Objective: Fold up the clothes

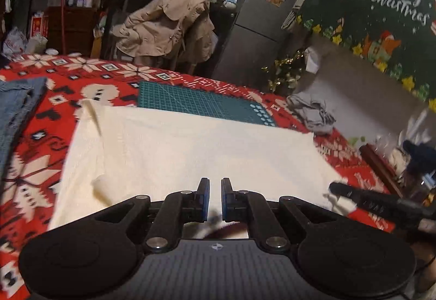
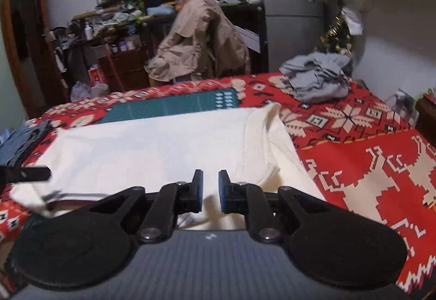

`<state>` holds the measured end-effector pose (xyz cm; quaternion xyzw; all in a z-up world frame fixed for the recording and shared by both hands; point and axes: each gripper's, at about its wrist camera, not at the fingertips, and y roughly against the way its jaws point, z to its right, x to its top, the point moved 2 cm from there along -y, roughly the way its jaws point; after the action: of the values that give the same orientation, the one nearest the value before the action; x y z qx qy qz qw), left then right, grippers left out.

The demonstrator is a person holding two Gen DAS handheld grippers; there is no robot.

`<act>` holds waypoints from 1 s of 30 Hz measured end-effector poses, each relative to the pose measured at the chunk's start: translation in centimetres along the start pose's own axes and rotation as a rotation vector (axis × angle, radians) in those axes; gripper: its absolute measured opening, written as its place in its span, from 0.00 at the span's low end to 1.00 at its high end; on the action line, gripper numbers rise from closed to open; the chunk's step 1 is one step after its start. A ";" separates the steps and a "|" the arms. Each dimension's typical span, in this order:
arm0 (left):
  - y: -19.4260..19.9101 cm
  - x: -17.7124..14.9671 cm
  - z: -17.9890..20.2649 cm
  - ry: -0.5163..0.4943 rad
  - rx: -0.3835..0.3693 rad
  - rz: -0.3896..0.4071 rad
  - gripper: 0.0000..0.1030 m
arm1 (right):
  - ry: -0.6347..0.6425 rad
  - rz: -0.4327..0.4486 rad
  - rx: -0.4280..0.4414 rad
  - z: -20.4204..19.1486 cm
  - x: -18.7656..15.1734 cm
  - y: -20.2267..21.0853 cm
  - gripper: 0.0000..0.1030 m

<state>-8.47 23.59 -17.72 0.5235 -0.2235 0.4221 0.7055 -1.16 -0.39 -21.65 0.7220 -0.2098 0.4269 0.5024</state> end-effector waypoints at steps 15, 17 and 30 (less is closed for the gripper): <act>1.8 1.6 -1.2 0.096 0.053 0.051 0.05 | -0.102 0.055 -0.036 2.4 1.6 1.3 0.13; 0.9 3.4 -0.6 0.078 0.029 0.069 0.05 | -0.075 0.088 0.009 1.4 3.1 1.2 0.13; -10.9 9.5 1.0 -0.035 0.012 0.016 0.05 | 0.131 0.105 0.200 -9.3 11.7 -9.6 0.13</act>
<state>5.86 25.07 -16.15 0.5333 -0.2375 0.4196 0.6951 8.44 13.44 -16.03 0.7270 -0.1705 0.5177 0.4176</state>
